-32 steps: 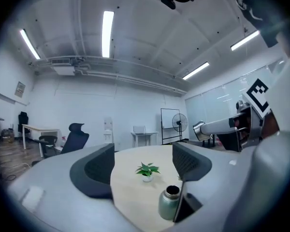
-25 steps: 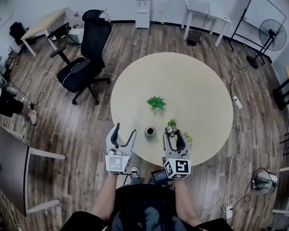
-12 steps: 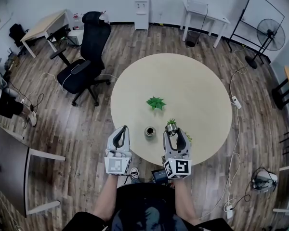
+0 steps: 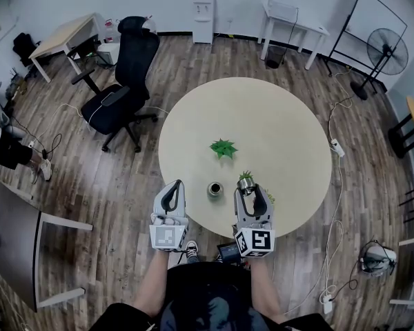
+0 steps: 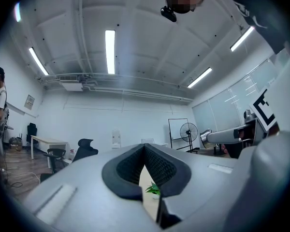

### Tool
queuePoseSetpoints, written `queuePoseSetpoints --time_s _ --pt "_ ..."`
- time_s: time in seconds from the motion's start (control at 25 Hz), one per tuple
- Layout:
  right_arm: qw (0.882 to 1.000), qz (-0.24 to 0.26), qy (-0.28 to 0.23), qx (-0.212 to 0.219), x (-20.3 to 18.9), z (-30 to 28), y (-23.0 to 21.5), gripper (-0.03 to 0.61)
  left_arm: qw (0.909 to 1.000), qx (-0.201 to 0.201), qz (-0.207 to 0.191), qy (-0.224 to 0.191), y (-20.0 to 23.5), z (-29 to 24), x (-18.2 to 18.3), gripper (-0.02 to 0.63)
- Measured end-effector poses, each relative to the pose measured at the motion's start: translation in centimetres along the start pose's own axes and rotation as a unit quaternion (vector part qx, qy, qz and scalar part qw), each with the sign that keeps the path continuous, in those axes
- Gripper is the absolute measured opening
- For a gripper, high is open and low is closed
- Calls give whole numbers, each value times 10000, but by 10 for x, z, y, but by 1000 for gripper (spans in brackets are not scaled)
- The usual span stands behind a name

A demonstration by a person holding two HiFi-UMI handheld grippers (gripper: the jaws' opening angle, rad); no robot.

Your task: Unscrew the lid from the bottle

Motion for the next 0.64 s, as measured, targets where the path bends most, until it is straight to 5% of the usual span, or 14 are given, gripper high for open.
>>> queuePoseSetpoints --time_s 0.64 --pt "9999 92 71 47 -2 -3 0 233 10000 -47 38 13 1 -3 -5 2"
Point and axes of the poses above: the fingertips, and each gripper's own axes: z backward along the fingers, y to its left, x out of its top, the point moved 2 cm from there along z, backward along the fingers, and after that the axes turned 5 degrees about z, right-handed, at the moved point
